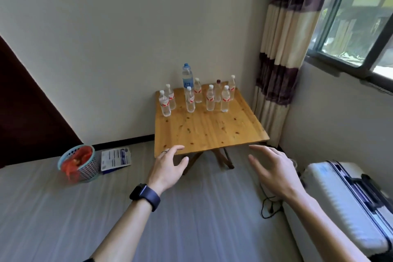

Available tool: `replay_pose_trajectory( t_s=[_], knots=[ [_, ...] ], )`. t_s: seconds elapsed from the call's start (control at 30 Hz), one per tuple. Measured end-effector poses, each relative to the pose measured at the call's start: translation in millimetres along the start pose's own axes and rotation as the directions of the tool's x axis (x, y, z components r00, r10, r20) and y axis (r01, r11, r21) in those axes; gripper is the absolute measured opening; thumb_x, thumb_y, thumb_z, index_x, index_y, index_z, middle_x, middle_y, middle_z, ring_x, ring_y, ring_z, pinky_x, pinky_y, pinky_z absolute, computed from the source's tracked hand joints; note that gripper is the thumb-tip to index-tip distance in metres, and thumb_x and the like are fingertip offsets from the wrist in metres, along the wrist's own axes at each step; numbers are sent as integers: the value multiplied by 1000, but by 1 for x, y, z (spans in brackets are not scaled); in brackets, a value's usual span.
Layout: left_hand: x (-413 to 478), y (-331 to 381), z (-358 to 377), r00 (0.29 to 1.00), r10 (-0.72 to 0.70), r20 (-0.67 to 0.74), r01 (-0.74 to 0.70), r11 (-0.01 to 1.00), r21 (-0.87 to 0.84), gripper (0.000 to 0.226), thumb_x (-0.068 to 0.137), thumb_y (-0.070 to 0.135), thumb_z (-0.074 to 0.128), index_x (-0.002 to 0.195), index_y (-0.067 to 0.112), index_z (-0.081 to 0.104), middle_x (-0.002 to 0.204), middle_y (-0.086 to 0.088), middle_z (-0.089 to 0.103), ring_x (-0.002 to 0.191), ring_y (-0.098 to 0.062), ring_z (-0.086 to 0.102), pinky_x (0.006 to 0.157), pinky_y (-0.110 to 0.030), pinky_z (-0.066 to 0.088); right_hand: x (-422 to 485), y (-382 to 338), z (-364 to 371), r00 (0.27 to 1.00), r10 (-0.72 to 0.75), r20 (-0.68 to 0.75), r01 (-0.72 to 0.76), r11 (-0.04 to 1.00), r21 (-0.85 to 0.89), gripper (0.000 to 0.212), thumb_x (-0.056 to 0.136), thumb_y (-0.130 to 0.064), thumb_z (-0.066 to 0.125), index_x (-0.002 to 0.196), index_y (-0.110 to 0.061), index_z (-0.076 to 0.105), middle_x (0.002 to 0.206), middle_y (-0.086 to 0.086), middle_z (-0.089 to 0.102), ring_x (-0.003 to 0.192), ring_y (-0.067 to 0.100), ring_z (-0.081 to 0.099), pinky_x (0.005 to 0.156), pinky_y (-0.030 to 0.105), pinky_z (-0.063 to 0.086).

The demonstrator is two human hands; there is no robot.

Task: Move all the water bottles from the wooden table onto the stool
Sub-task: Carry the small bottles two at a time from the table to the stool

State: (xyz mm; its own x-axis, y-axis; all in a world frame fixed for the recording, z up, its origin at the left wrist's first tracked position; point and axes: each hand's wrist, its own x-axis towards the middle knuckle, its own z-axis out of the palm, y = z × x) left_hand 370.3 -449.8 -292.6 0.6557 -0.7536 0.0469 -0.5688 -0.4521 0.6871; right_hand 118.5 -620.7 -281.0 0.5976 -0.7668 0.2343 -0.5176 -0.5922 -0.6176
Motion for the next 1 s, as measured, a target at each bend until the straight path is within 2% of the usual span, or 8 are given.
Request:
replay_pose_trajectory(
  t_s=[0.13, 0.3, 0.5, 0.6, 0.77, 0.87, 0.93, 1.0],
  knots=[
    [60, -14, 25, 997, -66, 33, 66, 998, -2, 36, 95, 38, 62, 130, 31, 58, 134, 7, 58, 128, -13, 50, 98, -23, 38, 74, 25, 24, 998, -9, 68, 9, 1000, 8, 34, 92, -49, 58, 124, -38, 63, 124, -14, 64, 124, 17, 53, 102, 34, 44],
    [158, -35, 57, 990, -104, 93, 105, 994, -3, 41, 96, 39, 60, 136, 31, 53, 137, 5, 56, 131, -16, 48, 98, -24, 38, 165, 56, 67, 991, 36, 132, -36, 999, 2, 34, 92, -51, 57, 124, -42, 61, 127, -15, 63, 125, 15, 52, 100, 31, 42],
    [289, -55, 85, 979, -101, 175, 102, 995, 8, 44, 96, 43, 58, 138, 33, 50, 139, 5, 55, 128, -17, 51, 98, -30, 45, 268, 81, 114, 975, 135, 179, -143, 989, 29, 33, 91, -55, 56, 122, -44, 62, 128, -17, 62, 120, 11, 57, 101, 39, 48],
    [352, -57, 93, 970, -100, 224, 94, 995, 38, 43, 97, 42, 57, 138, 32, 50, 140, 3, 55, 130, -18, 50, 101, -30, 44, 317, 89, 127, 963, 196, 187, -208, 977, 49, 32, 92, -54, 57, 121, -44, 61, 124, -21, 62, 108, 11, 64, 98, 37, 49],
    [441, -57, 114, 949, -112, 295, 94, 993, 74, 45, 96, 45, 57, 139, 33, 48, 139, 3, 55, 129, -18, 51, 100, -36, 48, 386, 113, 144, 939, 272, 210, -287, 957, 39, 31, 93, -50, 60, 122, -40, 63, 117, -18, 65, 115, 6, 58, 97, 32, 47],
    [495, -53, 131, 944, -130, 304, 106, 990, 95, 46, 97, 47, 55, 140, 34, 46, 142, 4, 52, 129, -18, 51, 99, -38, 49, 438, 132, 154, 916, 310, 255, -320, 947, 1, 33, 94, -51, 57, 124, -40, 61, 121, -16, 66, 108, 7, 61, 88, 26, 44],
    [531, -51, 144, 941, -145, 305, 118, 987, 104, 46, 97, 48, 54, 140, 35, 44, 142, 6, 51, 123, -20, 55, 93, -39, 52, 476, 146, 162, 904, 319, 284, -325, 945, -26, 35, 95, -50, 56, 128, -38, 59, 128, -14, 63, 116, 8, 57, 85, 20, 38],
    [565, -46, 159, 940, -162, 301, 138, 985, 100, 46, 96, 47, 55, 140, 35, 44, 141, 5, 51, 120, -20, 55, 90, -38, 52, 514, 159, 168, 890, 332, 312, -335, 941, -44, 41, 95, -51, 55, 134, -37, 55, 132, -10, 60, 111, 9, 57, 80, 12, 37]
  ],
)
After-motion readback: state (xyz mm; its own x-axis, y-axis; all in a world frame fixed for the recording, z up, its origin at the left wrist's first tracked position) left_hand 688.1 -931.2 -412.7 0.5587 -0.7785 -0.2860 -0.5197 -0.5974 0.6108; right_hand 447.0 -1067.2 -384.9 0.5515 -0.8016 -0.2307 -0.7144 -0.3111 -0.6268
